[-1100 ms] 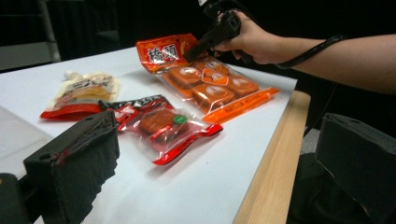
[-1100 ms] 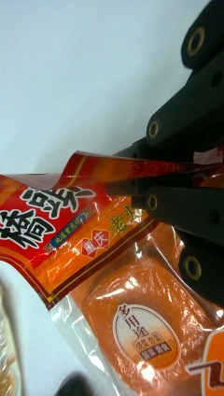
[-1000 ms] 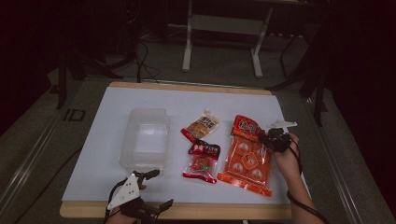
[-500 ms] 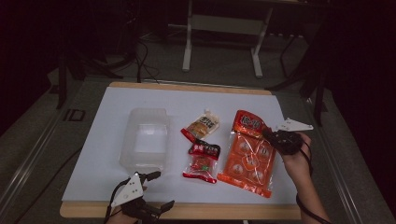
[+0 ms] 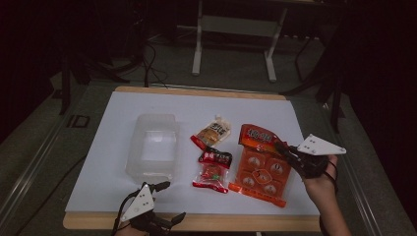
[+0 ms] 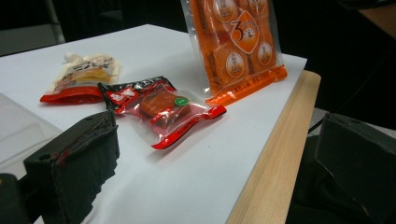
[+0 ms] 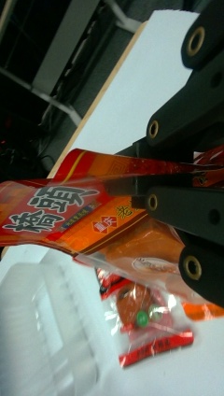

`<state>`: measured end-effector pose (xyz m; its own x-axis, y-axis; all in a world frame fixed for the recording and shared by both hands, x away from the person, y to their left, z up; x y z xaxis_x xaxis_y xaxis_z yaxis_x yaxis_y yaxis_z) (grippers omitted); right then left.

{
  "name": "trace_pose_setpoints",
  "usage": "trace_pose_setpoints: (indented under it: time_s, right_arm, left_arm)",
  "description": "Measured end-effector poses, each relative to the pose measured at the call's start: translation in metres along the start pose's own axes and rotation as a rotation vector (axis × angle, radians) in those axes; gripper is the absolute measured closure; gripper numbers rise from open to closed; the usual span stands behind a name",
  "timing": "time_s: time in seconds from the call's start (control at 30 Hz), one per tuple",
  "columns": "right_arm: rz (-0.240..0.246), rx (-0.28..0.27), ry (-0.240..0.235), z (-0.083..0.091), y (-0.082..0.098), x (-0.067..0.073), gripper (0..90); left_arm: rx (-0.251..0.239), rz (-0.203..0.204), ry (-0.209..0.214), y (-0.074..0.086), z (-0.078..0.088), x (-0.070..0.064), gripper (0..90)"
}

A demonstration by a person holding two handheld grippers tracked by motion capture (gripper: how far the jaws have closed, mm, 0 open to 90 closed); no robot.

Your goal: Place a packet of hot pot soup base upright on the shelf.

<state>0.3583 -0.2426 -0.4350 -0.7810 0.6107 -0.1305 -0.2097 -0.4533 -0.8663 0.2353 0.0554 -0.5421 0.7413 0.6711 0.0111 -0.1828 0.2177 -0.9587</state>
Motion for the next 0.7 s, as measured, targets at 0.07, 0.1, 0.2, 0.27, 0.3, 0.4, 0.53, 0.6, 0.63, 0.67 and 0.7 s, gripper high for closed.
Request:
trace_pose_setpoints:
  time_s: [0.07, 0.1, 0.2, 0.27, 0.3, 0.4, 0.53, 0.6, 0.63, 0.67, 0.7]
  right_arm:
    - [0.001, -0.009, -0.017, 0.003, -0.002, 0.006, 89.4]
    - [0.004, -0.009, -0.017, 0.004, -0.003, 0.007, 89.3]
    - [0.014, -0.026, -0.035, 0.009, -0.007, 0.013, 89.3]
    - [0.011, -0.051, -0.062, 0.014, -0.013, 0.018, 89.3]
    - [0.009, -0.059, -0.073, 0.017, -0.015, 0.020, 89.3]
    - [0.015, -0.077, -0.088, 0.024, -0.021, 0.026, 89.4]
    - [0.031, -0.101, -0.092, 0.032, -0.030, 0.032, 89.5]
    - [0.046, -0.113, -0.092, 0.037, -0.038, 0.034, 89.5]
    - [0.052, -0.116, -0.091, 0.039, -0.041, 0.035, 89.5]
    - [0.059, -0.115, -0.091, 0.041, -0.045, 0.036, 89.5]
    - [0.070, -0.117, -0.085, 0.043, -0.048, 0.037, 89.5]
  left_arm:
    - [-0.006, -0.004, -0.006, -0.001, -0.001, -0.001, 0.2]
    - [-0.008, -0.002, -0.004, -0.001, -0.001, -0.001, 0.2]
    - [-0.011, 0.011, 0.001, -0.002, -0.001, -0.003, 0.2]
    - [-0.009, 0.018, 0.006, -0.002, -0.002, -0.004, 0.2]
    - [-0.009, 0.021, 0.004, -0.003, -0.002, -0.005, 0.2]
    - [-0.010, 0.041, 0.012, -0.007, -0.001, -0.010, 0.2]
    - [-0.031, 0.030, 0.029, -0.015, 0.000, -0.018, 0.2]
    - [-0.040, 0.035, 0.035, -0.019, 0.000, -0.020, 0.2]
    - [-0.043, 0.046, 0.040, -0.020, 0.000, -0.020, 0.2]
    - [-0.045, 0.058, 0.042, -0.021, 0.000, -0.021, 0.2]
    - [-0.044, 0.058, 0.043, -0.022, -0.001, -0.021, 0.2]
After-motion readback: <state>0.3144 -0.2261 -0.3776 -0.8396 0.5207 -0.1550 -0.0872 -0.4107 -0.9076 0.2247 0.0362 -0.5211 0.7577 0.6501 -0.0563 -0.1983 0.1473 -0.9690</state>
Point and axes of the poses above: each handheld gripper's, and its own axes: z roughly backward along the jaws, y roughly out of its underside, x roughly to its left, the point moved 10 cm from there along -z, roughly forward along the jaws, and after that the axes turned 9 degrees about -y, right-handed, at the moved point
